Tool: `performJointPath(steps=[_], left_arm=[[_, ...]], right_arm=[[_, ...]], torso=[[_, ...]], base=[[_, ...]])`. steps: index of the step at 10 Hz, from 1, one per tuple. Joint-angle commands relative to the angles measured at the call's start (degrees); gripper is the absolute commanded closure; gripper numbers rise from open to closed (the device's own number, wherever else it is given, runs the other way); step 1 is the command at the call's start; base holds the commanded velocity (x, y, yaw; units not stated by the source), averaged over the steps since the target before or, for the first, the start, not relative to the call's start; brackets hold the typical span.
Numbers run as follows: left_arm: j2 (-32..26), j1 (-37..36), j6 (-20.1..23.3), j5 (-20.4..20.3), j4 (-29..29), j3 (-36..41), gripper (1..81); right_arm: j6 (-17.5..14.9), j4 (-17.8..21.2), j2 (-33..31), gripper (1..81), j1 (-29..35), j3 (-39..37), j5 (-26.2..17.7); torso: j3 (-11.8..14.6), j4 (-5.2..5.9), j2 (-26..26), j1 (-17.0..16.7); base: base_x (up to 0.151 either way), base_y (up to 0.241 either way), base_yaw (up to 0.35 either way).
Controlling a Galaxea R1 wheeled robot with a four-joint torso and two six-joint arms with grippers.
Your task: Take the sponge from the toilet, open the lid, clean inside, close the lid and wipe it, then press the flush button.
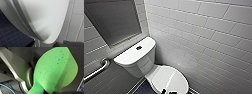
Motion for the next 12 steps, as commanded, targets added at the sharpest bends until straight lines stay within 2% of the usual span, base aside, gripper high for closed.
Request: performJointPath(steps=[1, 4, 10, 12], left_arm=[[3.5, -6.1, 0.3, 2.5, 1.5, -2.5, 1.0], [3.9, -7.3, -0.1, 2.5, 1.2, -3.2, 1.0], [8.6, -9.0, -0.4, 3.6, 0.3, -11.7, 1.0], [9.3, -11.0, -0.4, 3.7, -0.9, -12.3, 1.0]], right_arm=[[0.1, 0.0, -0.2, 81.1, 0.1, -0.2, -2.4], [0.1, 0.0, -0.2, 81.1, 0.0, -0.2, -2.5], [0.1, 0.1, -0.2, 81.1, -0.1, -0.2, -2.4], [0.1, 0.1, -0.2, 81.1, -0.2, -0.2, -2.5]], torso=[[0.0, 0.0, 0.0, 0.0], [0.0, 0.0, 0.0, 0.0], [0.0, 0.0, 0.0, 0.0], [0.0, 0.0, 0.0, 0.0]], base=[[0.0, 0.0, 0.0], [0.0, 0.0, 0.0], [0.0, 0.0, 0.0], [0.0, 0.0, 0.0]])
